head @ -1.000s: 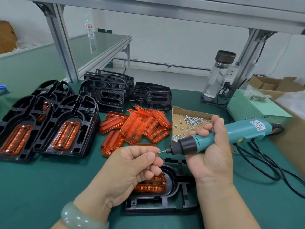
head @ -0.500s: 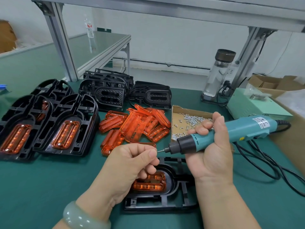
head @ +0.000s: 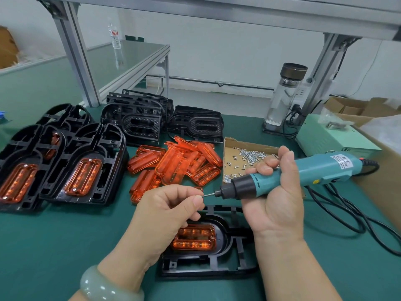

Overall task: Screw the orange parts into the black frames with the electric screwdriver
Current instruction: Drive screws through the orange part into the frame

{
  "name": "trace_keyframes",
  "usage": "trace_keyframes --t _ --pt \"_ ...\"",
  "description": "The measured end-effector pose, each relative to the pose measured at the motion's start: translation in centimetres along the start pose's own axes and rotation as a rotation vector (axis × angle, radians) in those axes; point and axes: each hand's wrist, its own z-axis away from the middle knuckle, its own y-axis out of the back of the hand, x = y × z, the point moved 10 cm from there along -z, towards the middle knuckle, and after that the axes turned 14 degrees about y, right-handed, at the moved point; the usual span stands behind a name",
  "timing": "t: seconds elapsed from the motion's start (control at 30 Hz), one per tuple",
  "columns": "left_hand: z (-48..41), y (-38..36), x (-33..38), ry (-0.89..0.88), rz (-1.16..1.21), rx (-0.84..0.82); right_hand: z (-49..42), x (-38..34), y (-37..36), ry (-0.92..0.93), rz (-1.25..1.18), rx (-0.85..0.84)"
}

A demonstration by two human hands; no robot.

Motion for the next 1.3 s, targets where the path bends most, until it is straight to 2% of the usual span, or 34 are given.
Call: trace_keyframes --t 0.73,1.07,1.2,1.3 --pt "0.8 -0.1 1.5 -0.148 -0.168 0.066 0.1 0.1 0.3 -0.022 0.056 0.046" --pt "0.8 -0.3 1.6 -0.177 -0.216 0.065 -0.1 -0.1 0.3 -0.01 0.091 0.027" --pt "0.9 -0.4 1.7 -0.181 -0.198 0.013 -0.6 -0.3 0.8 -0.012 0.098 0.041" --pt "0.6 0.7 1.9 -0.194 -0.254 0.054 -1.1 -0.8 1.1 0.004 0.108 0.058"
